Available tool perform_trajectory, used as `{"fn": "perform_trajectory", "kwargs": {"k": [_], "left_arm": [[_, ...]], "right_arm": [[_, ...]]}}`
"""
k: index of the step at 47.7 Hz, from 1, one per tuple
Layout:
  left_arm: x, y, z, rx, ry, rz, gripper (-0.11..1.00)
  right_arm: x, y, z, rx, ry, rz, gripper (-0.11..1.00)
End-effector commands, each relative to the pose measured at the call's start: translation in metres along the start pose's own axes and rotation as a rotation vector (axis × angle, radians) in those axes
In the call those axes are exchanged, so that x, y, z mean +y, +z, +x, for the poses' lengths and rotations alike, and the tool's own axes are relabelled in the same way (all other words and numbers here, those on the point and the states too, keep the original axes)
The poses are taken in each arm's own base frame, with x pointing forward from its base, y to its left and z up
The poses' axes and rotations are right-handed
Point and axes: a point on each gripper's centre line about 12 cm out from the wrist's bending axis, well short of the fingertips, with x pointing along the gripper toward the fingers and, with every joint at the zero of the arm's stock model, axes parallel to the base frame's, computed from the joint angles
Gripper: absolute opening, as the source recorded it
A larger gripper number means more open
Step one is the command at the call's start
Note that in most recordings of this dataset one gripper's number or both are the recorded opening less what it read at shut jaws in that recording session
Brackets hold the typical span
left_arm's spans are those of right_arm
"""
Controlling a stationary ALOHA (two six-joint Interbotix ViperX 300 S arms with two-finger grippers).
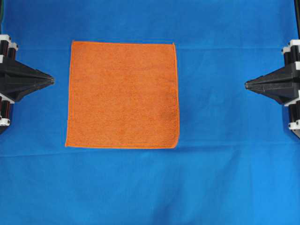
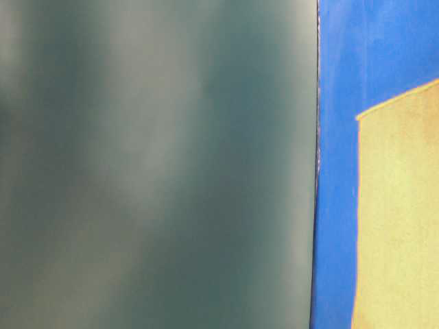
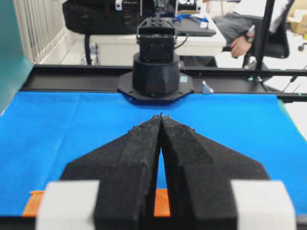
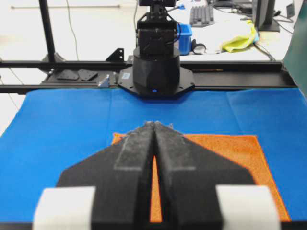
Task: Fold the orange towel.
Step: 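Move both grippers to the towel's two far corners and grasp them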
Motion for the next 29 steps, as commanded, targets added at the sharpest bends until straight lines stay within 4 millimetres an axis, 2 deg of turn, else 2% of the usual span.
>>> {"fn": "perform_trajectory", "kwargs": {"k": [1,7,12,29], "left_arm": [[-0.001,0.0,0.004,0.023,-0.001,-0.029,0.0],[0.001,-0.003,0.004,0.052,0.008,-0.025,0.0],[0.008,-0.007,0.003,0.081,0.04,-0.023,0.0],[0.046,-0.031,0.005,0.196,0.226,-0.039,0.0]], "right_arm": [[0.0,0.014,0.004,-0.037,0.0,0.008,0.0],[-0.003,0.017,0.013,-0.012,-0.017,0.02,0.0],[-0.015,0.012,0.025,0.05,-0.068,0.029,0.0],[-0.077,-0.03,0.075,0.277,-0.298,0.118,0.0]]}}
